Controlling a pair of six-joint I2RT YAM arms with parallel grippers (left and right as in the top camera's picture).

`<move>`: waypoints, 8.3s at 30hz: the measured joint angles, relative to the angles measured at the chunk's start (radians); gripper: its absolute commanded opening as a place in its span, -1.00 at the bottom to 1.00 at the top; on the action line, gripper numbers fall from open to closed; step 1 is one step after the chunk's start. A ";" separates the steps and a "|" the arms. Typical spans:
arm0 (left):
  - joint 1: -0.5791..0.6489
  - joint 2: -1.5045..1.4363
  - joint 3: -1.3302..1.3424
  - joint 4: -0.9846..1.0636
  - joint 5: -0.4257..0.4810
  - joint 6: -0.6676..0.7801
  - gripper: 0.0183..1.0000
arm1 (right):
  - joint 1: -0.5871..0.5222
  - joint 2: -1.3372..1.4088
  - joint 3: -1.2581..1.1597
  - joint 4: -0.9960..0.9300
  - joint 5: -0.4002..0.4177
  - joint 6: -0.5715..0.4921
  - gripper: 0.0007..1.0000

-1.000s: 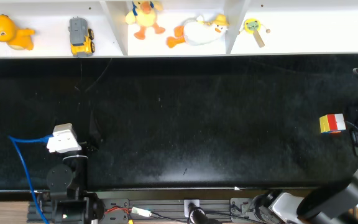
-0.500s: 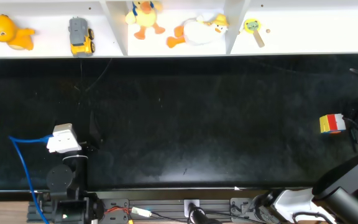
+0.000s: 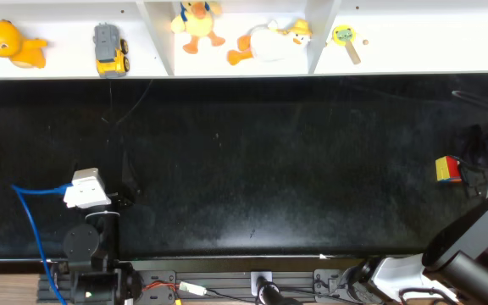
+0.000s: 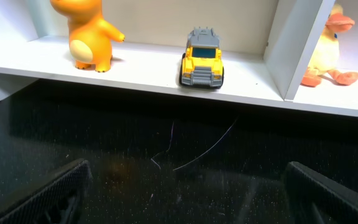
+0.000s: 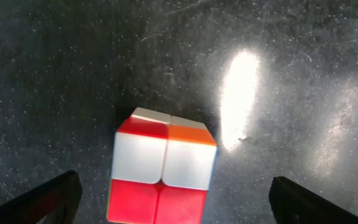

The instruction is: Store Toys

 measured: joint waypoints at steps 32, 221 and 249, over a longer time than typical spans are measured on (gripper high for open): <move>0.000 0.000 0.000 0.000 0.000 0.000 1.00 | 0.002 0.061 -0.129 0.182 0.042 0.014 1.00; 0.000 0.000 0.000 0.000 0.000 0.000 1.00 | 0.226 -0.582 -0.039 0.109 -0.539 -0.962 0.99; 0.000 0.000 0.000 0.000 0.000 0.000 1.00 | 0.393 -0.804 -0.229 0.282 -0.429 -0.836 0.99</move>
